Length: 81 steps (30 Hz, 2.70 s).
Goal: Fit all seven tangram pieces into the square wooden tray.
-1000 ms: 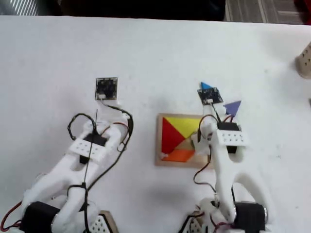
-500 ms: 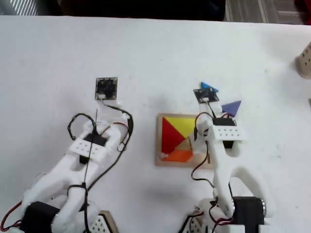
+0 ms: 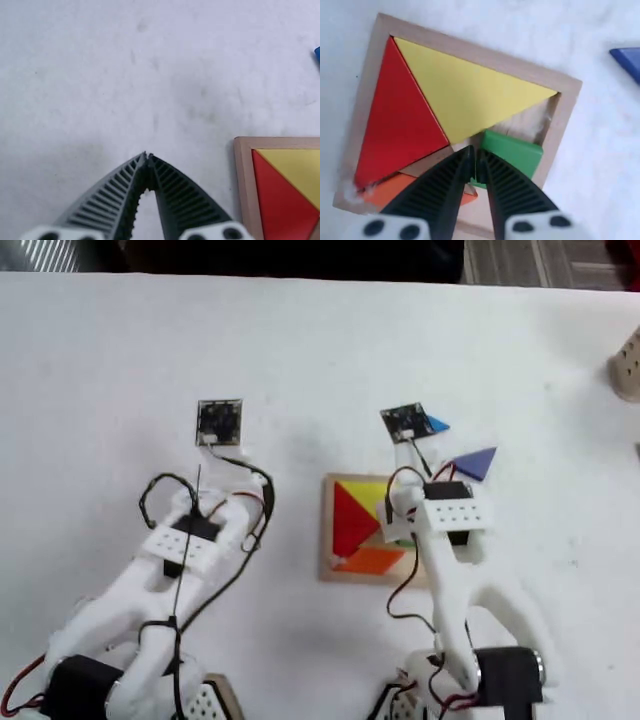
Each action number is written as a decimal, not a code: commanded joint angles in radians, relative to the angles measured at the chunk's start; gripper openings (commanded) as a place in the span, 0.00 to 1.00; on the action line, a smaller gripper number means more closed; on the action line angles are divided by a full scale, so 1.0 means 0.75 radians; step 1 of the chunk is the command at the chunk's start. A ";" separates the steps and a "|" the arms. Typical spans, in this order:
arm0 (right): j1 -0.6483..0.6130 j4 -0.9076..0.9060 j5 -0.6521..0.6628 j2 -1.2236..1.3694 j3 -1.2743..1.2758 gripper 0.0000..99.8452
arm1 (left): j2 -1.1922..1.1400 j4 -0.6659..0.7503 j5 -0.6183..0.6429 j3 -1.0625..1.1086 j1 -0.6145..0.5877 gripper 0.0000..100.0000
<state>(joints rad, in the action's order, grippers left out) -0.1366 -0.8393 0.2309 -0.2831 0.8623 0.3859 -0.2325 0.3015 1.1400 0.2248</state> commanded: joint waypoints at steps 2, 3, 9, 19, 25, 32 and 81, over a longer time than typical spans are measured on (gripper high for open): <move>-0.007 0.060 0.031 0.044 -0.094 0.02 | 0.040 0.014 -0.016 -0.018 0.009 0.02; -0.003 0.060 0.037 0.056 -0.106 0.02 | 0.040 0.014 -0.016 -0.018 0.009 0.02; 0.077 0.071 0.041 0.185 -0.219 0.02 | 0.040 0.014 -0.016 -0.016 0.009 0.02; 0.183 -0.040 0.041 0.379 -0.438 0.02 | 0.040 0.014 -0.016 -0.018 0.009 0.02; 0.216 -0.030 0.149 0.396 -0.419 0.02 | 0.046 0.014 -0.016 -0.016 0.009 0.02; 0.134 -0.191 0.360 0.353 -0.313 0.02 | 0.048 0.012 -0.016 -0.014 0.009 0.02; 0.105 -0.353 1.530 0.236 -0.137 0.30 | 0.040 0.012 -0.016 -0.020 0.009 0.02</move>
<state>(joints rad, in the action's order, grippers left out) -0.0675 -1.1216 1.4078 -0.1158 0.7902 0.3859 -0.2325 0.3015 1.1400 0.2248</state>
